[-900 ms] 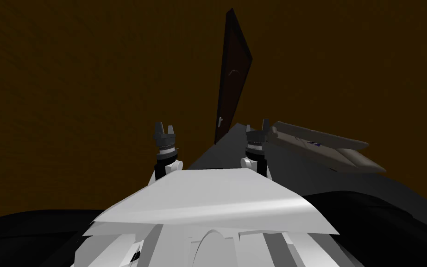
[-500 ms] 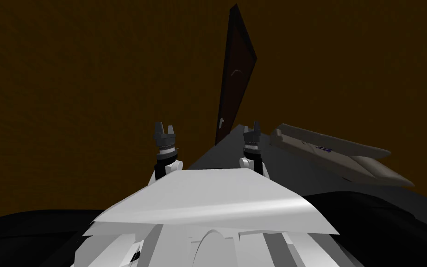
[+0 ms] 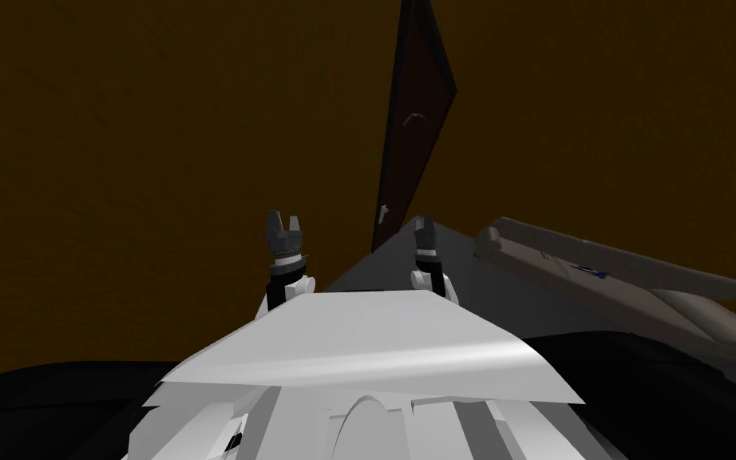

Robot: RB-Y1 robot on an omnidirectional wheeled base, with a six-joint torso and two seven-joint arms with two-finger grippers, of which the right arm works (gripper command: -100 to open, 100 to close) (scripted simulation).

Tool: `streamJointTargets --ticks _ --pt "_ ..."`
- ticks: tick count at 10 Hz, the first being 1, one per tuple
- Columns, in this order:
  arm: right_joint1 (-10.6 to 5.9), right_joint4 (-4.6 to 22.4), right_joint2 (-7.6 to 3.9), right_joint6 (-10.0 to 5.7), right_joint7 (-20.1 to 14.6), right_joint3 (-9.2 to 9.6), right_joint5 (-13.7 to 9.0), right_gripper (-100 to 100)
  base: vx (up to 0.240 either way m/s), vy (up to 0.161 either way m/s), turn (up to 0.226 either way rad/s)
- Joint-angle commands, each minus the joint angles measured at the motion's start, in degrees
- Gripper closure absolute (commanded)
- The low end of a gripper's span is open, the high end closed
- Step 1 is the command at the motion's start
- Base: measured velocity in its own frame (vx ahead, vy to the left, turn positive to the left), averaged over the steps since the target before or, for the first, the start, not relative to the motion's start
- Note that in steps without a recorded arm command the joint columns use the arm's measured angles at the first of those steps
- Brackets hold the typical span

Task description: Pull the door open

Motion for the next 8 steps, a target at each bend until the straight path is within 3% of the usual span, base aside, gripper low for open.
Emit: streamJointTargets --ticks 1,2,8 --pt "-0.55 2.6 -0.81 -0.24 2.4 0.25 1.7 -100 0.109 -0.107 0.159" --pt "-0.55 2.6 -0.81 -0.24 2.4 0.25 1.7 -100 0.108 -0.095 0.085" --pt "-2.93 9.8 -2.77 -0.77 8.4 0.62 6.0 -100 0.079 -0.087 0.1"
